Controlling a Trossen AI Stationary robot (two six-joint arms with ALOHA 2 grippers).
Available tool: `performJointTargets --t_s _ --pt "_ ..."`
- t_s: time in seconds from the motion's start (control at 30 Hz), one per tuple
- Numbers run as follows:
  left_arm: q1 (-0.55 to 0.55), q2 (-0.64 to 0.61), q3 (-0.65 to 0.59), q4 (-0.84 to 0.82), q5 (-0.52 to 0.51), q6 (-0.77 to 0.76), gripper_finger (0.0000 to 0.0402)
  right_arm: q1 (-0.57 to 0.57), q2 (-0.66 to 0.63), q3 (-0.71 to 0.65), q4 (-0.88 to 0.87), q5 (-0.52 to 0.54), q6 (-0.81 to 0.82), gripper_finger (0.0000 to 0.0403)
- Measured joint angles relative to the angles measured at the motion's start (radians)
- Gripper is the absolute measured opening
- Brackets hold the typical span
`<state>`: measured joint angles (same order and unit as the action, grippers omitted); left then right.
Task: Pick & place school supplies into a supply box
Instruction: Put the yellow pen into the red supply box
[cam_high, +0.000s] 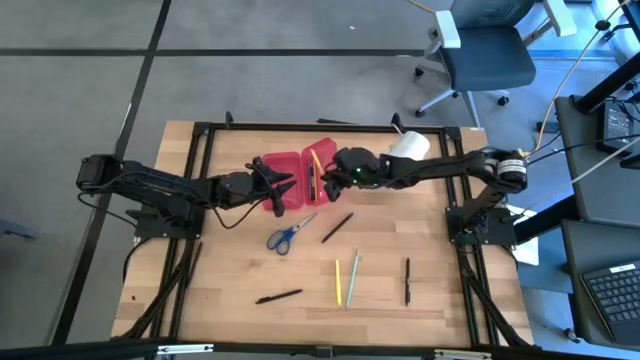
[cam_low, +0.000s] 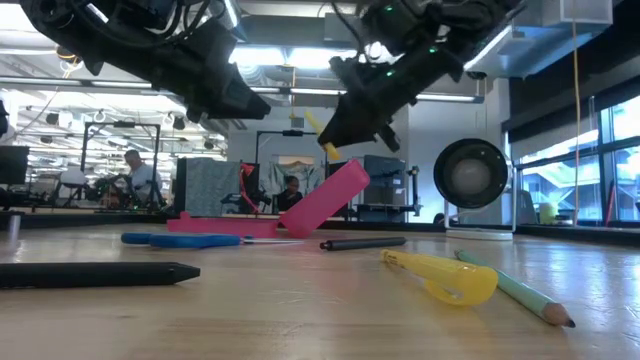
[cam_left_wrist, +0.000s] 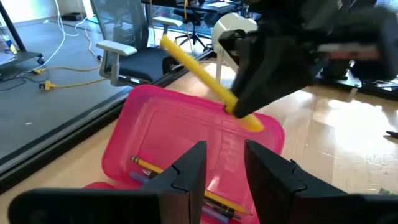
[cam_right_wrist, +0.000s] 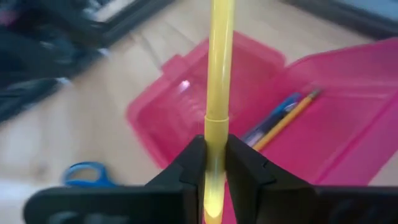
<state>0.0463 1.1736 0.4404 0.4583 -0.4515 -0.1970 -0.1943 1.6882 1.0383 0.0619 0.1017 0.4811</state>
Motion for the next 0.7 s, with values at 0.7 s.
performJointTargets --t_s 0.7 --pt "0.000 0.000 0.000 -0.023 0.000 -0.002 0.0100 -0.018 0.215 0.188 -0.418 0.150 0.076 0.0052"
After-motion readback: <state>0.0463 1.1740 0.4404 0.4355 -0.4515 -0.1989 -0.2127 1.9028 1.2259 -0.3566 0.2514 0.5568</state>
